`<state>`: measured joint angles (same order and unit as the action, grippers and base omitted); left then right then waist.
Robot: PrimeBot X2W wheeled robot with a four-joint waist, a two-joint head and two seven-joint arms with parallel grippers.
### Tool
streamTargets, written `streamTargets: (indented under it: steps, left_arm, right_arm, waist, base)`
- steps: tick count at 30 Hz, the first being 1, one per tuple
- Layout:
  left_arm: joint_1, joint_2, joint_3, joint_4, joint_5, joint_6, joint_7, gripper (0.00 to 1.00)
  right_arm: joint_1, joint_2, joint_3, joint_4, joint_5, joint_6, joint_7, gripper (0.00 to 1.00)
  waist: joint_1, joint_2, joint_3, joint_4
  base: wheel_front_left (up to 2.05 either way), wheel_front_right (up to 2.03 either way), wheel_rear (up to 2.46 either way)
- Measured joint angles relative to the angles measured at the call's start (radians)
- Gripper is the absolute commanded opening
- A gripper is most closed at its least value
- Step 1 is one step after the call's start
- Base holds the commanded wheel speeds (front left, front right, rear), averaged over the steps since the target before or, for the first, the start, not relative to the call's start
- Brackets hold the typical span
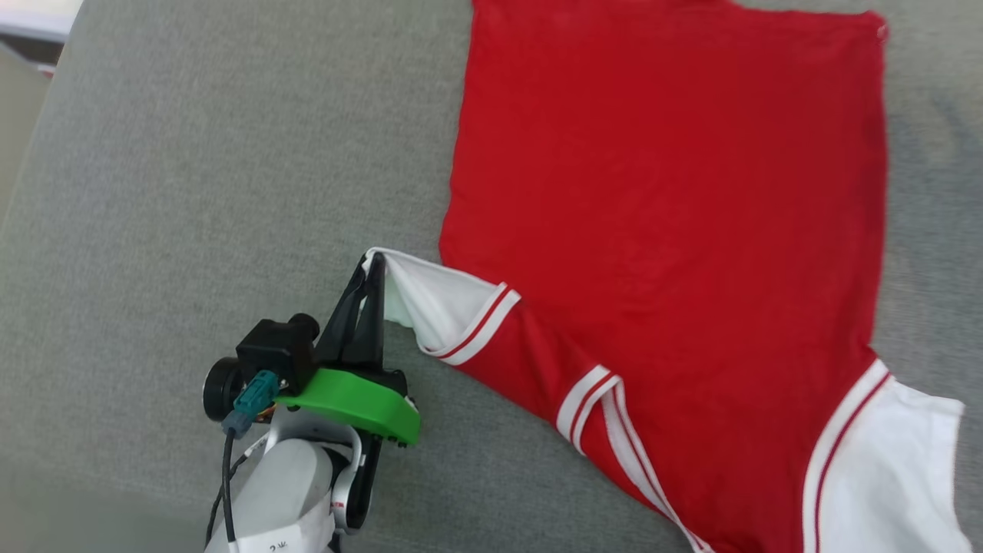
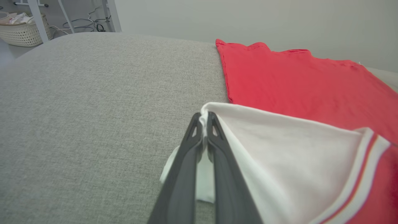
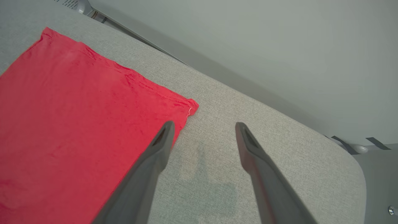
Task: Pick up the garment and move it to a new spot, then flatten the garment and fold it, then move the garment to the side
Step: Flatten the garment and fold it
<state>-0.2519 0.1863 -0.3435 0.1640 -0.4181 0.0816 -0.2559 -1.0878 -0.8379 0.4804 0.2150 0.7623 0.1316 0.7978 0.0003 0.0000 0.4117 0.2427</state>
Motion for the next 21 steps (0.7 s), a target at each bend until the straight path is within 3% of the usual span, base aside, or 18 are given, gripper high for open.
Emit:
streamTargets:
  steps: [6, 14, 21]
  left_arm:
    - [0.001, -0.063, 0.033, -0.050, 0.062, -0.038, 0.000, 0.00]
    - [0.001, -0.109, 0.060, -0.082, 0.106, -0.078, 0.000, 0.00]
    - [0.001, -0.125, 0.068, -0.080, 0.129, -0.098, 0.000, 0.00]
  right_arm:
    - [-0.148, 0.025, 0.055, 0.137, 0.009, 0.000, 0.207, 1.00]
    - [-0.206, 0.047, 0.099, 0.243, -0.015, 0.000, 0.258, 1.00]
    - [-0.204, 0.000, 0.133, 0.250, -0.016, 0.000, 0.276, 1.00]
  waist:
    - [-0.0001, 0.0000, 0.100, 0.060]
    - [-0.0001, 0.0000, 0.211, 0.126]
    - [-0.0003, 0.0000, 0.269, 0.175]
  base:
    - [0.00, 0.00, 0.00]
    - [0.00, 0.00, 0.00]
    - [0.00, 0.00, 0.00]
